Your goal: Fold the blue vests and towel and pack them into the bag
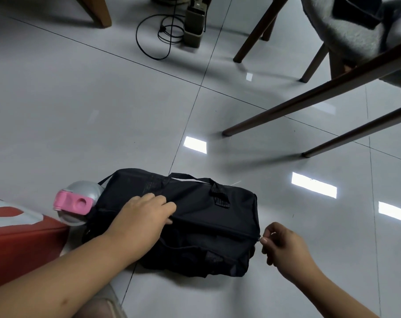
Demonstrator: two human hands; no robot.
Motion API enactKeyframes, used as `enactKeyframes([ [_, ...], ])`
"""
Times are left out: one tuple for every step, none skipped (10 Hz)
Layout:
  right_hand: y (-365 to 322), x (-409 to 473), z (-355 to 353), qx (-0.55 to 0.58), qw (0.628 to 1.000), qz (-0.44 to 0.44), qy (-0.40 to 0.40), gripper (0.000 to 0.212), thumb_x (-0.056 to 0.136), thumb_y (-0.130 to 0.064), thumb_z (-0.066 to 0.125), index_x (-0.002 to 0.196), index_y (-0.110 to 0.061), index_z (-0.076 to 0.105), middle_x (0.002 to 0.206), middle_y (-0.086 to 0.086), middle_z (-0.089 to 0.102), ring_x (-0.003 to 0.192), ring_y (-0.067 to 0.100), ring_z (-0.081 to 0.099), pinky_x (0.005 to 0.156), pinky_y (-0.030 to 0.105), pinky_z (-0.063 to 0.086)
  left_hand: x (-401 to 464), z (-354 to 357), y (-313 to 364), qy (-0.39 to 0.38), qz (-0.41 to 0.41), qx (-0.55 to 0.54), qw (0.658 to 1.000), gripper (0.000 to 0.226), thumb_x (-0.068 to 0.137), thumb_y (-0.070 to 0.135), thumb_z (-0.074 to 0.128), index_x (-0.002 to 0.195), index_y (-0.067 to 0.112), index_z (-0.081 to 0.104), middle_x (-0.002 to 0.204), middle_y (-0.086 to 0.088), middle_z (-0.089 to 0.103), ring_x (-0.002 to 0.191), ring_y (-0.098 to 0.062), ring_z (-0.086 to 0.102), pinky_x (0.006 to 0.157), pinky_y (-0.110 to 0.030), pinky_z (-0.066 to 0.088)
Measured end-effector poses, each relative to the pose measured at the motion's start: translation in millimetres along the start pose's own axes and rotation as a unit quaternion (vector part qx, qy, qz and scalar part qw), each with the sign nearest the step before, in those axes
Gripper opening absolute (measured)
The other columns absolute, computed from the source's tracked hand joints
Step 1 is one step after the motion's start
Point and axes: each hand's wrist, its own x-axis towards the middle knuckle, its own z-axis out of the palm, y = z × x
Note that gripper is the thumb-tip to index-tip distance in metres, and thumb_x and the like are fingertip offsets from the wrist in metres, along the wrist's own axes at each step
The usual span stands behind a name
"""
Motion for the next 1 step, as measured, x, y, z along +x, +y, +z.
enactKeyframes([
  [-3.8, -2.0, -6.4, -0.035, 0.999, 0.005, -0.018, 0.017, 0.097, -0.017, 0.064, 0.081, -0.018, 0.058, 0.068, 0.002, 0.069, 0.055, 0.014, 0.061, 0.053, 0.025, 0.046, -7.0, -14.3, 1.9, -0.027, -0.037, -0.046, 0.998, 0.015, 0.088, 0.042, 0.073, 0.093, 0.032, 0.062, 0.086, 0.012, 0.060, 0.086, -0.013, 0.057, 0.075, -0.029, 0.047],
])
